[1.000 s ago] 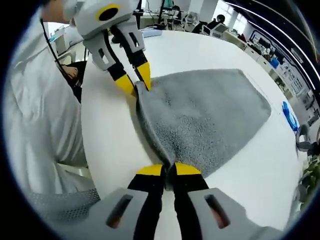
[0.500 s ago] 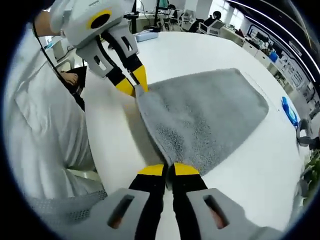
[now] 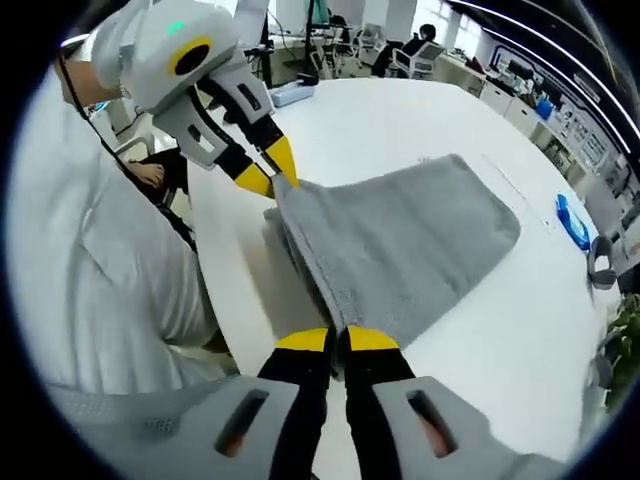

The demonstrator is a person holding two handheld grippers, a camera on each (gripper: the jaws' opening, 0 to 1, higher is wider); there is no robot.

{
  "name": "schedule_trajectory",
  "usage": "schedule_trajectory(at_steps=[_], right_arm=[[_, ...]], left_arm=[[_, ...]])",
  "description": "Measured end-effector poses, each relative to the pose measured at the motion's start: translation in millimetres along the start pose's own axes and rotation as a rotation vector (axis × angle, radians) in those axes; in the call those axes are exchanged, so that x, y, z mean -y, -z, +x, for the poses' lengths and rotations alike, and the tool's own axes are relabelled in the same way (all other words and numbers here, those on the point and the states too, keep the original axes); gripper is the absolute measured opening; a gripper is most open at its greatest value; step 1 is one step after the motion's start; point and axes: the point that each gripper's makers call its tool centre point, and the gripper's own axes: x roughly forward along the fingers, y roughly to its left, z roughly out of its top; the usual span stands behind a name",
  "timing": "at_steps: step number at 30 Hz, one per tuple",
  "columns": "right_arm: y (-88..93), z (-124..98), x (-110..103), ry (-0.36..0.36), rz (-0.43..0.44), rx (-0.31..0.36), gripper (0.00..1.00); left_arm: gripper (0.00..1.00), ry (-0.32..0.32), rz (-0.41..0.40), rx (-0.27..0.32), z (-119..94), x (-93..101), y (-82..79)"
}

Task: Fold the towel on the table until its edges align and the towel forms a compact rectangular stack.

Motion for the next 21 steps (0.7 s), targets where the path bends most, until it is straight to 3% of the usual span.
schedule_trajectory(at_steps=[6, 21], right_arm=[[-10.9, -18.2, -0.9, -0.007, 0.026, 0.025, 0.02], [-41.4, -56.0, -5.7, -0.019, 0.084, 0.06, 0.02]], left_arm=[[0.05, -0.011, -0.053, 0.021, -19.5, -5.6, -11.0], [0.05, -0.029, -0.069, 0.038, -57.2, -23.5, -32.0]])
